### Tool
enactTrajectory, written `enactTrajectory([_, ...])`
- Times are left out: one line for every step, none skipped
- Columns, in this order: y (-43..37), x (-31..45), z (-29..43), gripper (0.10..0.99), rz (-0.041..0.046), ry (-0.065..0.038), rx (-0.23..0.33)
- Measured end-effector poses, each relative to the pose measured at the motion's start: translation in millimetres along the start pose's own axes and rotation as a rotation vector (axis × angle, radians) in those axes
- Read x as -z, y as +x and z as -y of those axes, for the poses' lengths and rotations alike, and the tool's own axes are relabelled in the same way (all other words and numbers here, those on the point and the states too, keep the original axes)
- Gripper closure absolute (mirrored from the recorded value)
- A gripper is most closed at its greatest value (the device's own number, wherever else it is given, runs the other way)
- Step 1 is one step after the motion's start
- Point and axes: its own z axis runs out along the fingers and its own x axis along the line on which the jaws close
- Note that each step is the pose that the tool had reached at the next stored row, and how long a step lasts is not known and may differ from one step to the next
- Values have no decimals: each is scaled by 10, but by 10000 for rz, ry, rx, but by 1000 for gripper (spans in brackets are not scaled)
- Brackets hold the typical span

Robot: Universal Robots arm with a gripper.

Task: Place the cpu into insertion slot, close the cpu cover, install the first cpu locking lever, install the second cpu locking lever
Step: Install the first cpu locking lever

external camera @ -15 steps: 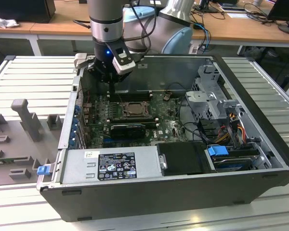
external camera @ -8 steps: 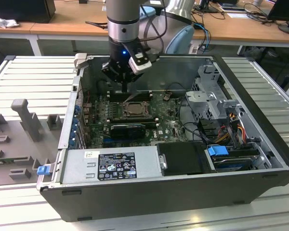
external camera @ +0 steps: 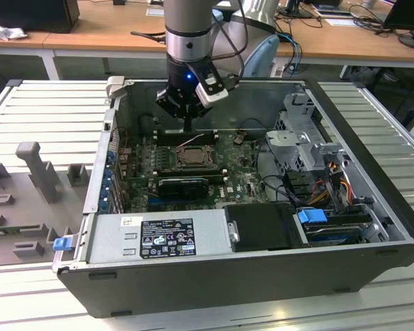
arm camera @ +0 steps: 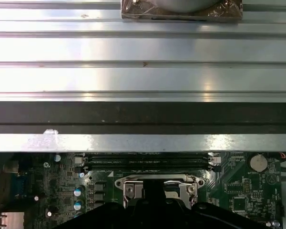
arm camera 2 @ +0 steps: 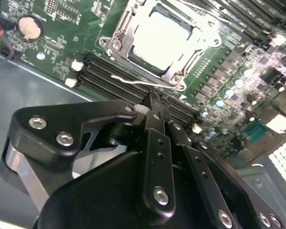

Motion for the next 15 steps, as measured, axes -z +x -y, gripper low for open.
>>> enactTrajectory([-1, -9, 1, 980, 0, -33, -11])
enactTrajectory([-9, -22, 2, 980, 0, -103, -40])
enactTrajectory([-23, -43, 3, 980, 1, -210, -65])
enactTrajectory([-31, -70, 5, 980, 2, -233, -67])
enactTrajectory([-41, -105, 8, 980, 1, -246, -68])
enactTrajectory([-50, -126, 9, 980, 1, -247, -68])
enactTrajectory([-57, -144, 10, 980, 0, -247, -67])
enactTrajectory([-67, -170, 10, 980, 1, -248, -67])
enactTrajectory([-71, -184, 10, 980, 1, -250, -67])
enactTrajectory([-74, -189, 10, 980, 0, -271, -68])
enactTrajectory([-79, -192, 11, 980, -1, -292, -69])
enactTrajectory([-88, -197, 10, 980, -1, -374, -71])
enactTrajectory([-93, -201, 10, 980, -1, -408, -72])
enactTrajectory([-108, -214, 8, 980, -3, -413, -70])
enactTrajectory([-116, -221, 6, 980, -2, -414, -69])
